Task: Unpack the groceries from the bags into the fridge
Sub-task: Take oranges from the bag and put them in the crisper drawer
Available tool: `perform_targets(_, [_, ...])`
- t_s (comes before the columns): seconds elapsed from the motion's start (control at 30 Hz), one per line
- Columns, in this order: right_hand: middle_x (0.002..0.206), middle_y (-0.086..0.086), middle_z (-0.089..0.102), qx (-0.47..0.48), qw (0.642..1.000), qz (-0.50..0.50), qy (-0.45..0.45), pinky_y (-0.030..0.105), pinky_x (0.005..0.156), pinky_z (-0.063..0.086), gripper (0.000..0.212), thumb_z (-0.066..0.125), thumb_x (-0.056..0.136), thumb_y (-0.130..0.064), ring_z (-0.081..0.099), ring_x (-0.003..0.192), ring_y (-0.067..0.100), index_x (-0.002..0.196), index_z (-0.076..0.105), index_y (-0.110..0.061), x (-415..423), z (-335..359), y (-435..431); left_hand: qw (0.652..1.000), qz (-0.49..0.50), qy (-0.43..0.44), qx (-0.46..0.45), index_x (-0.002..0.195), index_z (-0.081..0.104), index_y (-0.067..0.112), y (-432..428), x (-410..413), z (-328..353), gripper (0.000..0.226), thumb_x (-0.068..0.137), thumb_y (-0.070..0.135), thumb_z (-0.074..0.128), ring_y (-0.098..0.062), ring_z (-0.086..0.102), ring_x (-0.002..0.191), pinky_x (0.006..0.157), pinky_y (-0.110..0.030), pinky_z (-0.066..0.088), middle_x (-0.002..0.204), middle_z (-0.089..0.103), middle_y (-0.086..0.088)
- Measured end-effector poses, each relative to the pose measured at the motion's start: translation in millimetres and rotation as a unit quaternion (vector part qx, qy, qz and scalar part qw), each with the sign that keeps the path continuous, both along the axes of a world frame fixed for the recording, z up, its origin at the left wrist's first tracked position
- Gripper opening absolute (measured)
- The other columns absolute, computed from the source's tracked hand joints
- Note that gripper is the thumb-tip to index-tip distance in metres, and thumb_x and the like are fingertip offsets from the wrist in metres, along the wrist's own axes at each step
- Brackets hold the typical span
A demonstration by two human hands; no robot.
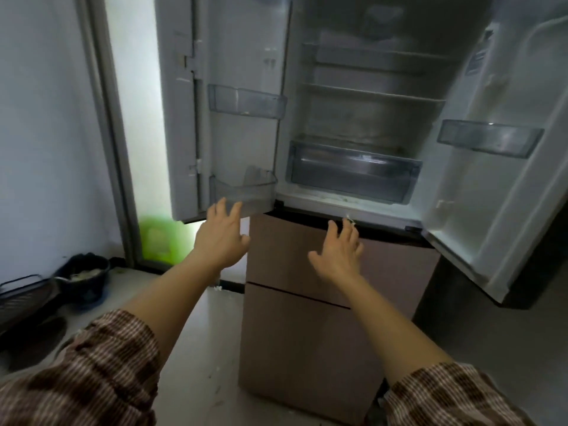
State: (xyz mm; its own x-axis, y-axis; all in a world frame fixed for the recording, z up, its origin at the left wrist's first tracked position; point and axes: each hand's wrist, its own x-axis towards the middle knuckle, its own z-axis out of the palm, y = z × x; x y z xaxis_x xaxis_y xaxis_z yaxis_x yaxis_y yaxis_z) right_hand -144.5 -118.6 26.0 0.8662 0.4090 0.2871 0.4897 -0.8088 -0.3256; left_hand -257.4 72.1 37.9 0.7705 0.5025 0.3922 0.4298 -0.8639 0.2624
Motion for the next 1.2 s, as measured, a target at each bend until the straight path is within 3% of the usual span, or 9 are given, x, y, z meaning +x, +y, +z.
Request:
perform_targets(0.2, [0.159,0.011,0.006,-0.066,0.976,0.205,-0.013,0.048,0.114,0.015,0.072,0.058,0.090,-0.037,0.003,0.146,0.031,0.149,0.021,-0.018,-79.7,-16.6,124.7,0.999,0.045,-0.010,0.000,0.144,0.031,0.016,68.8,-99.0,-17.5,0.062,0.088,0.028,0.054,-0.032,0.026,0.136,0.096,-0.041,0.041,0.151,0.024,-0.013])
perform_targets(0.43, [0.156,0.011,0.016,-0.087,0.940,0.330,-0.006,0.045,0.111,0.019,0.070,0.057,0.088,-0.038,0.013,0.143,0.030,0.147,0.026,-0.017,-230.4,-50.2,297.8,0.980,0.182,0.020,-0.073,0.136,0.040,0.014,199.0,-268.2,-66.9,0.053,0.087,0.030,0.052,-0.033,0.036,0.125,0.096,-0.046,0.043,0.138,0.038,-0.013])
perform_targets(0.63, [0.153,0.009,0.020,-0.114,0.896,0.427,0.040,0.047,0.111,0.021,0.071,0.058,0.087,-0.036,0.015,0.142,0.029,0.147,0.025,-0.017,-372.1,-95.8,421.5,0.945,0.287,0.074,-0.139,0.135,0.037,0.012,286.7,-417.3,-104.1,0.051,0.089,0.028,0.049,-0.033,0.035,0.126,0.098,-0.042,0.040,0.138,0.037,-0.014])
perform_targets(0.8, [0.151,0.007,0.024,-0.134,0.857,0.496,0.048,0.046,0.112,0.022,0.071,0.056,0.087,-0.039,0.019,0.140,0.029,0.148,0.026,-0.017,-452.8,-119.4,499.7,0.903,0.367,0.073,-0.211,0.145,0.028,0.012,340.3,-524.8,-137.2,0.061,0.090,0.028,0.051,-0.035,0.023,0.139,0.109,-0.044,0.031,0.150,0.024,-0.016])
perform_targets(1.03, [0.147,0.008,0.030,-0.165,0.801,0.572,0.057,0.048,0.109,0.025,0.067,0.053,0.086,-0.037,0.024,0.136,0.030,0.145,0.029,-0.018,-528.6,-145.9,607.8,0.869,0.435,0.044,-0.231,0.144,0.032,0.017,422.3,-606.9,-171.7,0.059,0.089,0.026,0.053,-0.032,0.031,0.134,0.104,-0.044,0.039,0.147,0.033,-0.011])
perform_targets(1.2, [0.151,0.007,0.028,-0.184,0.762,0.619,0.049,0.052,0.111,0.022,0.064,0.050,0.090,-0.039,0.023,0.140,0.030,0.147,0.026,-0.020,-565.8,-173.7,696.6,0.863,0.451,0.066,-0.217,0.143,0.031,0.017,496.6,-639.3,-202.3,0.049,0.097,0.030,0.040,-0.030,0.031,0.133,0.102,-0.044,0.039,0.144,0.036,-0.011])
